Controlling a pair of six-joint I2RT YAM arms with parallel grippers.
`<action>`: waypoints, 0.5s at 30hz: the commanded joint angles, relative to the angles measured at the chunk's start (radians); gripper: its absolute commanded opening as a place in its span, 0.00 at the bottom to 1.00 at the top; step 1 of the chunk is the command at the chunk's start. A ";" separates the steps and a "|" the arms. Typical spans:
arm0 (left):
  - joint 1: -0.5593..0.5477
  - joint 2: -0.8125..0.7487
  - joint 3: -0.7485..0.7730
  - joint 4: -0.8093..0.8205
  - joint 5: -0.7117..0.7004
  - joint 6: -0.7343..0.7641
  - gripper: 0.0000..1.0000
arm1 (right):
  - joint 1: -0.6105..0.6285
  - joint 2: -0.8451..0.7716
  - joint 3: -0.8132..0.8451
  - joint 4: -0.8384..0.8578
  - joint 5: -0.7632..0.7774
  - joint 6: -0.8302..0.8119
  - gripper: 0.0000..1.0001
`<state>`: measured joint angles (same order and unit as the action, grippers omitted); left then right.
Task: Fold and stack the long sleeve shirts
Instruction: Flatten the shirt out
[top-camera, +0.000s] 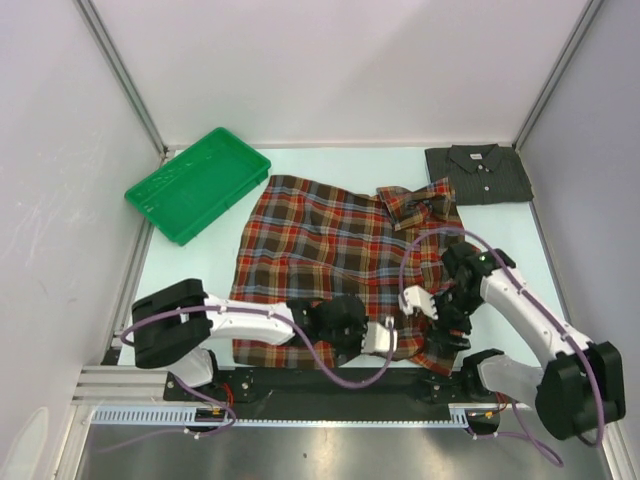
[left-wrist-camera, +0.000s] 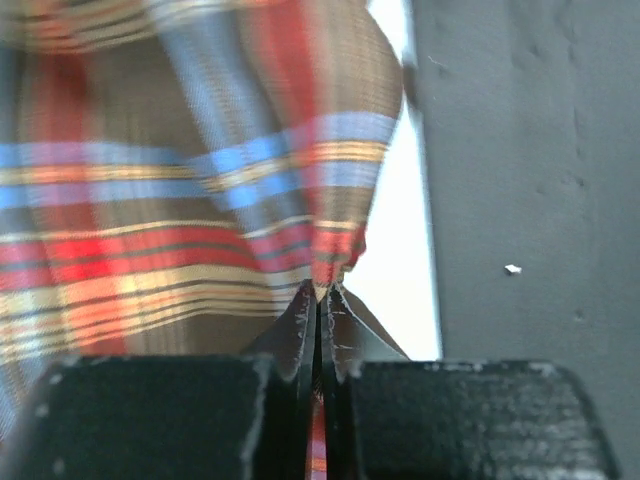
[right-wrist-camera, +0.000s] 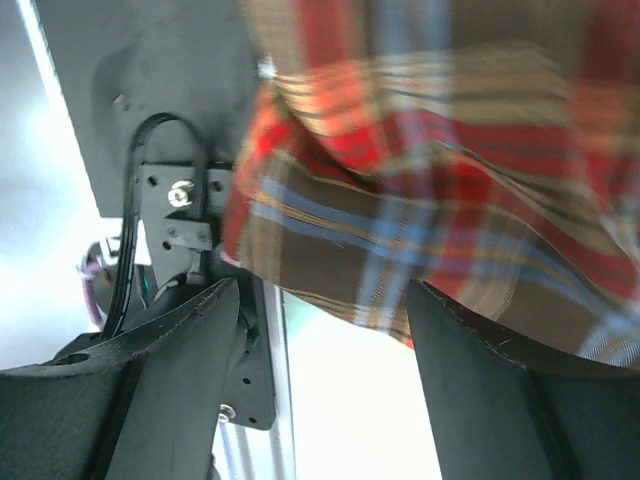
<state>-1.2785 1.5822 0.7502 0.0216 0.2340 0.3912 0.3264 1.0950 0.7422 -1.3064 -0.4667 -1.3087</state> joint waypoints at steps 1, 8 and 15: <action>0.160 -0.028 0.142 -0.066 0.150 -0.164 0.00 | -0.157 0.065 0.111 0.006 -0.055 0.028 0.74; 0.460 0.161 0.340 -0.172 0.265 -0.305 0.00 | -0.352 0.160 0.296 -0.066 -0.098 0.069 0.76; 0.653 0.401 0.503 -0.275 0.347 -0.414 0.08 | -0.132 0.051 0.197 0.068 -0.058 0.258 0.79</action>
<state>-0.6949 1.9060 1.2007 -0.1459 0.5045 0.0597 0.0395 1.2194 0.9901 -1.3064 -0.5354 -1.1992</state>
